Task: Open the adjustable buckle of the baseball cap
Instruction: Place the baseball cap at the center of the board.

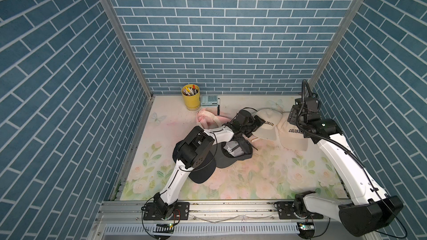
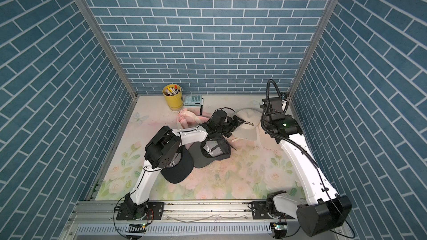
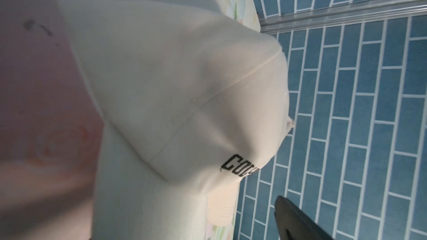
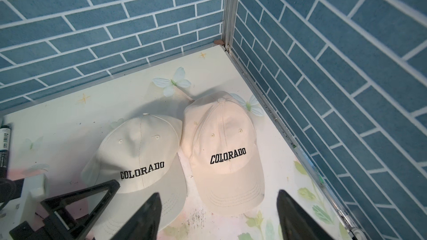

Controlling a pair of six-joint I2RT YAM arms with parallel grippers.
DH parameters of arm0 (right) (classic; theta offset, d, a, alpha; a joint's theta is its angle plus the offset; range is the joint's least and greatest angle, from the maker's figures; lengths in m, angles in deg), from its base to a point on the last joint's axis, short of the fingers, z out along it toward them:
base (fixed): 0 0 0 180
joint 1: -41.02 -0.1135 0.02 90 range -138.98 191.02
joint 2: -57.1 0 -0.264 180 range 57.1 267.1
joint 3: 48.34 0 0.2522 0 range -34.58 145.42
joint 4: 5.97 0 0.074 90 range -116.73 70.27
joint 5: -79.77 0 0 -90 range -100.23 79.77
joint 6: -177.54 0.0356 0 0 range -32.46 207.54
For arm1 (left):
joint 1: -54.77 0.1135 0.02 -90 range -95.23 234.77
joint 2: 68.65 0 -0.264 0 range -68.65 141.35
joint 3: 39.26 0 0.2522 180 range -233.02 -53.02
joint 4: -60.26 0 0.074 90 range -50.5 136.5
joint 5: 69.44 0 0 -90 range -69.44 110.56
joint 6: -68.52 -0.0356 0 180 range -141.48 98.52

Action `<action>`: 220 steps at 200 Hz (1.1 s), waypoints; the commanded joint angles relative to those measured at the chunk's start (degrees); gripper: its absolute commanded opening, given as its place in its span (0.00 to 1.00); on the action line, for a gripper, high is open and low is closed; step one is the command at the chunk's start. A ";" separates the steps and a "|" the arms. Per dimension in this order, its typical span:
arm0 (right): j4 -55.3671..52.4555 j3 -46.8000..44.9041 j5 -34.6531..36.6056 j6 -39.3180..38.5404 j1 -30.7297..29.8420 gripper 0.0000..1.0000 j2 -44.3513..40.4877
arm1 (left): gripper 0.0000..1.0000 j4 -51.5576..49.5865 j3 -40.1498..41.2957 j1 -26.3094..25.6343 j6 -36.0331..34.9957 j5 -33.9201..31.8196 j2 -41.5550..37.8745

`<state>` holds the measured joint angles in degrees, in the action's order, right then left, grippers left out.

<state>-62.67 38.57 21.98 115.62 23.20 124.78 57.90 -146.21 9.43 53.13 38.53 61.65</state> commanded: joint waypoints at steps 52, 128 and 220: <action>2.16 -5.75 -1.70 5.12 0.16 0.78 -5.83 | 0.96 -28.62 -8.06 -2.63 -7.64 -8.89 -0.90; 2.78 -8.94 -5.74 5.68 0.17 0.78 -7.86 | 0.97 -38.64 -20.79 -4.27 -14.50 -12.31 3.25; 2.32 -8.86 -14.81 3.17 0.08 0.76 -5.25 | 1.00 -44.33 -18.05 -4.05 -31.74 -36.84 -12.29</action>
<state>-60.39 30.04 12.41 118.96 23.20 118.81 16.31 -164.00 4.25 31.09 12.79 54.87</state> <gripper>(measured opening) 0.765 0.996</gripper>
